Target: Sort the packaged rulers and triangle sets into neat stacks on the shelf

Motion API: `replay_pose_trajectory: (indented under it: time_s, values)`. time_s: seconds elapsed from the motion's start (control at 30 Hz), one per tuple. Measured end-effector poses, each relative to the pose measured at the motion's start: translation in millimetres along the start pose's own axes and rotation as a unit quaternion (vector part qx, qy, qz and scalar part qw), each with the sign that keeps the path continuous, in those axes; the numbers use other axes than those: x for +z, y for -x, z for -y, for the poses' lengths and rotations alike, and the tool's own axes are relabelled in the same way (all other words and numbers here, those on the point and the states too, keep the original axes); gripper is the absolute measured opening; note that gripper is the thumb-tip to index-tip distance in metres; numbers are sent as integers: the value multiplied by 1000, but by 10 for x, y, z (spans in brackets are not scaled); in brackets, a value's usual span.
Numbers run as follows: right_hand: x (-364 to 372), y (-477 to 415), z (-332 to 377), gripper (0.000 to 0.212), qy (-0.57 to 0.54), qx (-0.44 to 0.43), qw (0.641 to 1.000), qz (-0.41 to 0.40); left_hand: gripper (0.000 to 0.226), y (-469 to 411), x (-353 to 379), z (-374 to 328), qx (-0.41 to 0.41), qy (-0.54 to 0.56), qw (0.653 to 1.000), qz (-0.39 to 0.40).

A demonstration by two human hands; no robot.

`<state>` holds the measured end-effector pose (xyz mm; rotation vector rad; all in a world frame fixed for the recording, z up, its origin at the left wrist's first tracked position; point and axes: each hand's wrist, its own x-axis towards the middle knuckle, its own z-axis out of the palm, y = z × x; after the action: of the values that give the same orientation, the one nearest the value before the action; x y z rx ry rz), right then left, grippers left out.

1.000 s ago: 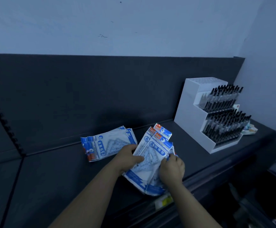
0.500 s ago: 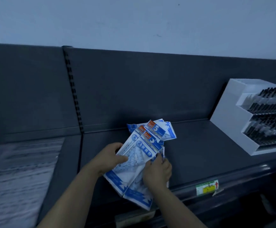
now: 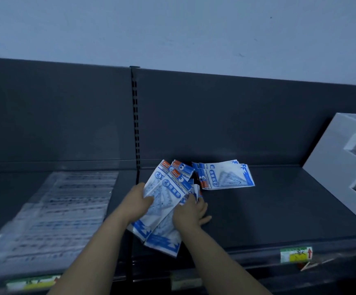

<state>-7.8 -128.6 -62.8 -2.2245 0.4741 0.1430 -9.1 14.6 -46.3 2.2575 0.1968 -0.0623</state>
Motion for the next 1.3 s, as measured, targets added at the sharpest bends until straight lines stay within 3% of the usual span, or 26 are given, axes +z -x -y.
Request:
replay_pose_trajectory:
  time_s: [0.1,0.2,0.3,0.47,0.53,0.63,0.73,0.83,0.97,1.03,1.1,1.17,1.2,1.3]
  values:
    - [-126,-31,28,57,-25,-25,999,40,26,-34,-10,-115,9,-115,992,-54]
    - [-341,-264,-52,54,-66,-54,992,93,22,-53,-32,-355,14,-131,986,-106]
    - [-580,-679,-235,55,-67,-49,994,68,16,-64,12,-671,33,-27,988,-147]
    - [-1274,-875,-275,50,-82,-69,994,22,16,-245,331,-1019,-32,152,976,-150]
    - [-1482,-950,-318,52,-155,-99,982,49,19,-324,522,-1138,-54,226,965,-125]
    - [-1628,-982,-296,52,-210,-153,953,154,14,-360,867,-1381,-67,315,943,-82]
    - [-1691,-1155,-324,31,-212,-176,941,195,17,-412,1181,-1572,-60,393,917,-29]
    - [-1895,-1374,-364,21,-166,-192,951,179,13,-481,1267,-1623,-36,317,946,-59]
    - [-2311,-1791,-416,17,5,-256,955,148,41,-691,1217,-1551,-88,341,927,-129]
    - [-2423,-1934,-380,12,158,-274,929,194,51,-773,1222,-1528,-108,340,924,-136]
    - [-2419,-2005,-312,4,288,-276,888,230,37,-833,1258,-1514,-103,327,930,-130]
    - [-2307,-2032,-239,11,330,-283,870,233,36,-865,1300,-1483,-107,299,943,-104]
    - [-2229,-2049,-218,11,328,-293,869,226,49,-875,1314,-1462,-114,282,949,-82]
    - [-1976,-2178,-276,47,302,-336,879,151,94,-923,1357,-1406,-132,190,972,-35]
